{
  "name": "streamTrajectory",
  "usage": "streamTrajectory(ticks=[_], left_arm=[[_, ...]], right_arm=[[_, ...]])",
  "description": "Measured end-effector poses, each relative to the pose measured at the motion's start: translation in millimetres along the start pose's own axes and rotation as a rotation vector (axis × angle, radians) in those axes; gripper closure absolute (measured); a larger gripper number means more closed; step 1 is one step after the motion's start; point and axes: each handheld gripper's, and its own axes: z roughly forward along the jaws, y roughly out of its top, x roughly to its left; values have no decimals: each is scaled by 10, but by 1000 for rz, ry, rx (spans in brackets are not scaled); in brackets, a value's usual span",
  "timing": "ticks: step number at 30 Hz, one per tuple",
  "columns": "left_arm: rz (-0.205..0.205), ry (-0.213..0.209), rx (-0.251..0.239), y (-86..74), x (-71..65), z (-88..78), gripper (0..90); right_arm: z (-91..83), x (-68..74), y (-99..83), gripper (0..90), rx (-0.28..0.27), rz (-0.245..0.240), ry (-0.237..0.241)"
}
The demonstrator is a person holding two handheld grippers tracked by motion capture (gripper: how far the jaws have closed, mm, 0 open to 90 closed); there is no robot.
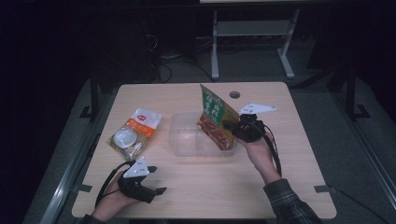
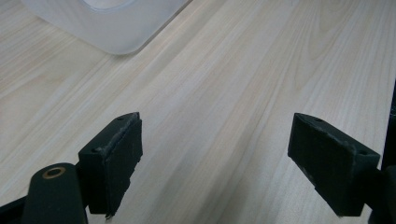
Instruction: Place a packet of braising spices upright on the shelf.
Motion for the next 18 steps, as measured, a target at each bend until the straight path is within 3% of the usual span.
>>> streamTrajectory(ticks=[11,18], left_arm=[[1,-11,11,-2,-13,24,173],[11,-14,18,0,-13,28,173]], right_arm=[[87,14,-14,875,22,-10,-17],[30,-4,4,724,-15,-13,-15]])
